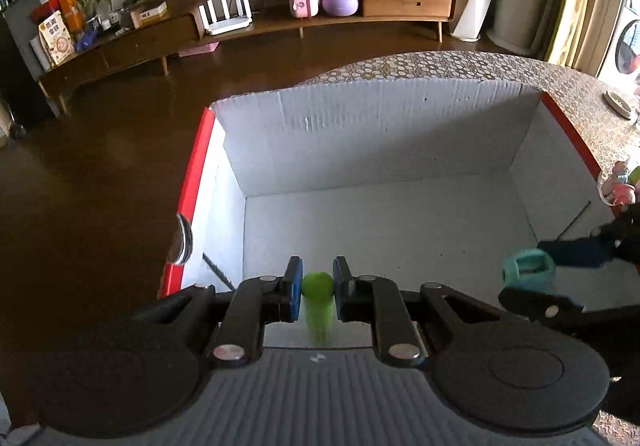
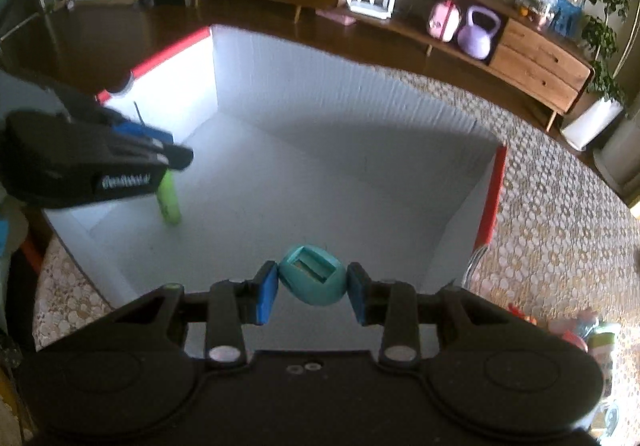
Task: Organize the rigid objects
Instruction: 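Carry the glue stick and tape dispenser over the red box with both tools, then open left tool to drop glue stick while right tool releases tape dispenser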
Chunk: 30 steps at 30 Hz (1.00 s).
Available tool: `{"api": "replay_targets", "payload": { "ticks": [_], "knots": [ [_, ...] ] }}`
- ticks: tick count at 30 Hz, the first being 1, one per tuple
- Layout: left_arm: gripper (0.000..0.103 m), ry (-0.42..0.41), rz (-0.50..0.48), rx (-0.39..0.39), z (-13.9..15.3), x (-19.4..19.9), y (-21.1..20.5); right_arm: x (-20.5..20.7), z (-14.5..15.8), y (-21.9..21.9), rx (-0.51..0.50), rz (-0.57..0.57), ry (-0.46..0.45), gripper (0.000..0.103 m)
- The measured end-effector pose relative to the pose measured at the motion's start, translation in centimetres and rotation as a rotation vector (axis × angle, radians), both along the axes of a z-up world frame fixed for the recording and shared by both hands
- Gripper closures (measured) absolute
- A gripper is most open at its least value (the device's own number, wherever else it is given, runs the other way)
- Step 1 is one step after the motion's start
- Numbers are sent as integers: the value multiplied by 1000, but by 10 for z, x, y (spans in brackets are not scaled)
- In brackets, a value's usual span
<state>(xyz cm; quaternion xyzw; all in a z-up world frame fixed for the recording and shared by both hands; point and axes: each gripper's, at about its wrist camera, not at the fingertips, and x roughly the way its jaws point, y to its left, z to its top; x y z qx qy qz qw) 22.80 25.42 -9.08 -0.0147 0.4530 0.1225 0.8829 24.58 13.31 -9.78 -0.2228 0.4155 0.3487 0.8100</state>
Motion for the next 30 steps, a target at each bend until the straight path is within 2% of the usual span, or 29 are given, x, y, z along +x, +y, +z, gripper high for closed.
{"api": "replay_targets", "payload": {
  "ticks": [12,17,19,21,23,27,30],
  "knots": [
    [87,91,7,-3,-12,27,-3,-3,1,1,-4,7,4,65],
    [87,86,39,-20,-11,23,1,-5,5,-2,13,8,-14,63],
    [87,86,48,-21,-10,21,1,-4,8,-6,32,0,-21,58],
    [87,81,51,-17,-10,18,0,-4,11,-10,51,-5,-23,47],
    [87,84,51,-8,-9,15,-2,-4,14,-14,69,-7,-25,40],
    [87,66,49,11,-5,9,-6,-8,21,-22,95,-15,-23,39],
    [87,52,50,9,1,5,-9,-11,27,-30,124,-17,-27,30]
  ]
}}
